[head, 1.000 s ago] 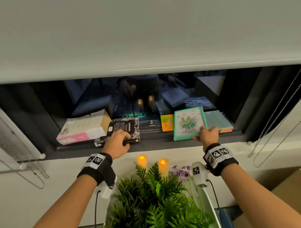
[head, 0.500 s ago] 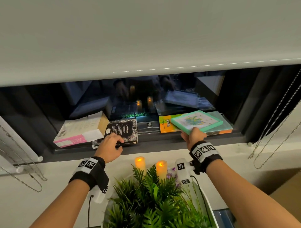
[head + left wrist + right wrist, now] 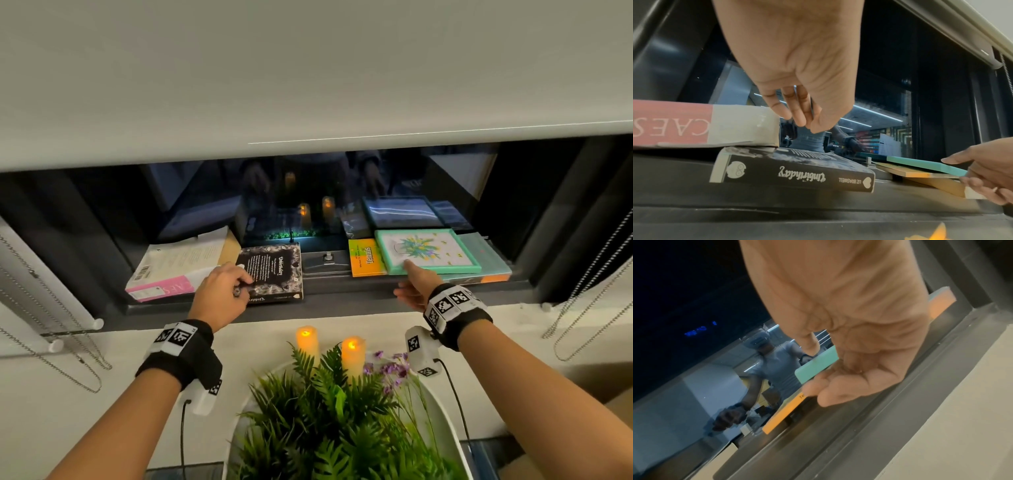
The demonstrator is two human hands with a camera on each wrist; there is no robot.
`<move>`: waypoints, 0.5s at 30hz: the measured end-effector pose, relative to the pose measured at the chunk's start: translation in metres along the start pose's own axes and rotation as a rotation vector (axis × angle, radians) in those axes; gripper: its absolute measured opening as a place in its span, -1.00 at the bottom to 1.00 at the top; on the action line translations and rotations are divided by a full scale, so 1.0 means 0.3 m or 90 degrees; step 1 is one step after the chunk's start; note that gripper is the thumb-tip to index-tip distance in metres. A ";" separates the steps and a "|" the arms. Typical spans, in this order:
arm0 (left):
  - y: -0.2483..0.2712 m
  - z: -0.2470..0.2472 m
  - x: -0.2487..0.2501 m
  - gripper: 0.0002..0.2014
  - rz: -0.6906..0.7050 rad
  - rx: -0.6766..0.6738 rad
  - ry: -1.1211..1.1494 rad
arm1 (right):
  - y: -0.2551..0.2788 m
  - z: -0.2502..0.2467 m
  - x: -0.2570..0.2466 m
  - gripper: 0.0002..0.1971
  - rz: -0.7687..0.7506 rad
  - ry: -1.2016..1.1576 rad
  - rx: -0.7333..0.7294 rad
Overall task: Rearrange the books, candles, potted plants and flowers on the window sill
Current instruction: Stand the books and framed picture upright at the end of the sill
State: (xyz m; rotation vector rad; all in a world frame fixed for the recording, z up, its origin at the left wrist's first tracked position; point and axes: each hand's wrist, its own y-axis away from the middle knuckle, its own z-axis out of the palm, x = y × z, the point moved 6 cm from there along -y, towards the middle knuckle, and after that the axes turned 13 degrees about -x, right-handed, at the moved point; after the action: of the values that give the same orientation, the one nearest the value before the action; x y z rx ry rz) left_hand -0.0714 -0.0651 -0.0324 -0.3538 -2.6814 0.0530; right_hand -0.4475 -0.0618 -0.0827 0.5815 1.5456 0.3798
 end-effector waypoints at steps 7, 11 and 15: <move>-0.029 -0.098 -0.013 -0.84 -0.020 0.102 -0.034 | 0.031 0.092 -0.086 -0.70 -0.004 0.272 -0.042; -0.060 -0.094 -0.058 -0.55 -0.082 0.045 -0.101 | 0.047 0.270 -0.158 -0.76 -0.063 0.385 -0.104; -0.070 -0.077 -0.101 -0.36 -0.107 -0.011 -0.154 | 0.039 0.470 -0.151 -0.77 -0.054 0.443 -0.192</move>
State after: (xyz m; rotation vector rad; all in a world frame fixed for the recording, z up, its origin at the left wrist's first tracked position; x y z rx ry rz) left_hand -0.0402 -0.0935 -0.0220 -0.1336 -2.9421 0.0223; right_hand -0.3066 -0.0940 -0.0483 0.1396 2.1116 0.7903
